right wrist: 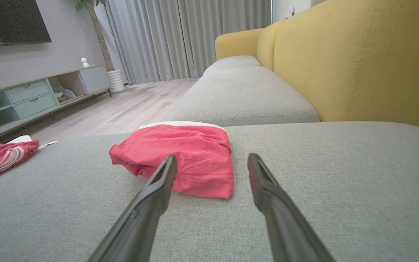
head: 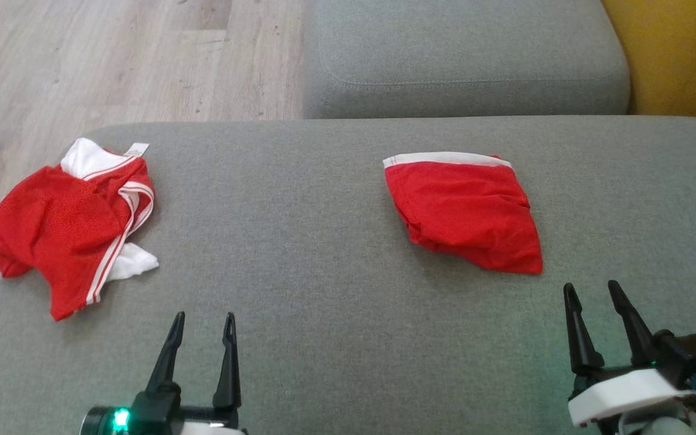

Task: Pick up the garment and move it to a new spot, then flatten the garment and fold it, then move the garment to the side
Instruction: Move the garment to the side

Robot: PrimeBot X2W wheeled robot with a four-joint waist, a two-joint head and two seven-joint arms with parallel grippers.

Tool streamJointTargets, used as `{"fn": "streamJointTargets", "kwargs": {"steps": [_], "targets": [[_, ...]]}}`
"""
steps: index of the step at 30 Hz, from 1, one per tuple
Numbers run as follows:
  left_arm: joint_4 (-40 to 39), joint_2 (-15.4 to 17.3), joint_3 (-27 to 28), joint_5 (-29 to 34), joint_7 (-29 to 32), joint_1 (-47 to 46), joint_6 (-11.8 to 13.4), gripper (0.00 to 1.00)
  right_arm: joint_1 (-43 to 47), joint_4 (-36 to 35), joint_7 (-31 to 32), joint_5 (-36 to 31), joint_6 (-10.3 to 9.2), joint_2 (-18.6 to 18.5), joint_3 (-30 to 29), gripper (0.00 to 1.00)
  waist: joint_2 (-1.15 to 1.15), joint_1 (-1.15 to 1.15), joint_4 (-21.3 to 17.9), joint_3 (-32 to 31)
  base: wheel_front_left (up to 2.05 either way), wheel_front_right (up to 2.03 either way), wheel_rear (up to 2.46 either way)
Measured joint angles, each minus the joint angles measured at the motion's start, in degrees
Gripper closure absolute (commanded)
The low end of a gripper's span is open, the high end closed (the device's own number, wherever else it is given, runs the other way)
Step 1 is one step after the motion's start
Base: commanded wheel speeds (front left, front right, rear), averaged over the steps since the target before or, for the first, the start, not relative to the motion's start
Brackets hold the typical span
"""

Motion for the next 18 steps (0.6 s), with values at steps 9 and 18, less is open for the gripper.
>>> {"fn": "streamJointTargets", "kwargs": {"steps": [9, 18], "targets": [[0.7, 0.0, 0.0, 0.0, 0.0, 0.1, -0.2, 0.00, 0.1, 0.1, 0.0, 0.1, 0.00, 0.1, 0.2, 0.00, 0.00, 0.00, -0.3, -0.9, 0.00, 0.00, 0.00], [0.7, 0.0, 0.0, 0.3, 0.0, 0.5, -0.4, 0.00, 1.1, 0.5, 0.0, 0.1, 0.00, 0.4, 0.2, 0.00, 0.00, 0.00, -0.7, -1.0, 0.00, 0.00, 0.00]]}}
